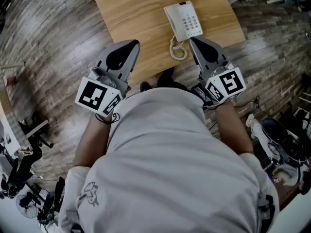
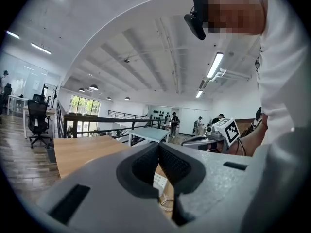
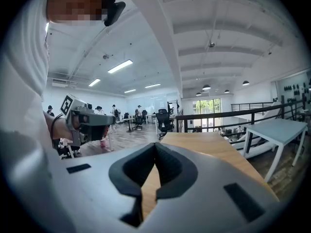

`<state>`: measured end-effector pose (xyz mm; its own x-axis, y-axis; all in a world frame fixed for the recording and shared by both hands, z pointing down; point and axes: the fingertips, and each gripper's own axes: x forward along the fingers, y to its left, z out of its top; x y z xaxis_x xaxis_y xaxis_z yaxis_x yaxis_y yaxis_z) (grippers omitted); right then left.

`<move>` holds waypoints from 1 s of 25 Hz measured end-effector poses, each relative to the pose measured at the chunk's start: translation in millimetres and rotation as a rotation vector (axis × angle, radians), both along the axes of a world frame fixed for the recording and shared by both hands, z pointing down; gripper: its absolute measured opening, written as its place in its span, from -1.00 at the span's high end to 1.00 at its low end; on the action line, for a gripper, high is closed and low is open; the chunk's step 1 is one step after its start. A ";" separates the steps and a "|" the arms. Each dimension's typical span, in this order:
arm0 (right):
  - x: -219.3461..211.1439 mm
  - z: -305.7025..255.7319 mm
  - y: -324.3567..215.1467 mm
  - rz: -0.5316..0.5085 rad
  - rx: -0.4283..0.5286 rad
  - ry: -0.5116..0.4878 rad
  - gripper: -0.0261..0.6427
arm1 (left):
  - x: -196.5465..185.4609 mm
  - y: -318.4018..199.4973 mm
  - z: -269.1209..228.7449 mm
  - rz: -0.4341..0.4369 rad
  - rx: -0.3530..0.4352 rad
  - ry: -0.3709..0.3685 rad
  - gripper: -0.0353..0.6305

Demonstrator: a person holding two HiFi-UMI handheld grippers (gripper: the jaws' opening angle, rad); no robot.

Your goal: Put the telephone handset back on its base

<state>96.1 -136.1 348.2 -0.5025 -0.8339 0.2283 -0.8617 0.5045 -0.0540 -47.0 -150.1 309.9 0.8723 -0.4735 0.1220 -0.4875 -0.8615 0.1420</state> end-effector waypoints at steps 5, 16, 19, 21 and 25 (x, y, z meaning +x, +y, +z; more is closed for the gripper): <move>-26.9 -13.1 51.6 0.028 0.028 -0.021 0.90 | -21.1 41.5 -3.6 0.046 0.013 0.013 0.88; -25.7 -36.8 125.7 0.053 0.067 -0.042 0.90 | -36.3 98.0 -17.9 0.035 0.042 0.036 0.88; -17.9 -40.1 144.6 0.038 0.082 -0.045 0.90 | -24.3 117.0 -19.0 0.036 0.051 0.031 0.88; -8.7 -40.4 160.3 0.036 0.088 -0.045 0.91 | -14.0 131.9 -18.6 0.039 0.051 0.023 0.88; 17.7 -44.3 190.1 0.036 0.094 -0.042 0.90 | 12.0 160.1 -21.1 0.036 0.052 0.023 0.88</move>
<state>113.8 53.9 304.0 -0.4791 -0.8684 0.1278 -0.8775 0.4776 -0.0445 -35.0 10.1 288.8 0.8913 -0.4467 0.0782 -0.4530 -0.8850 0.1073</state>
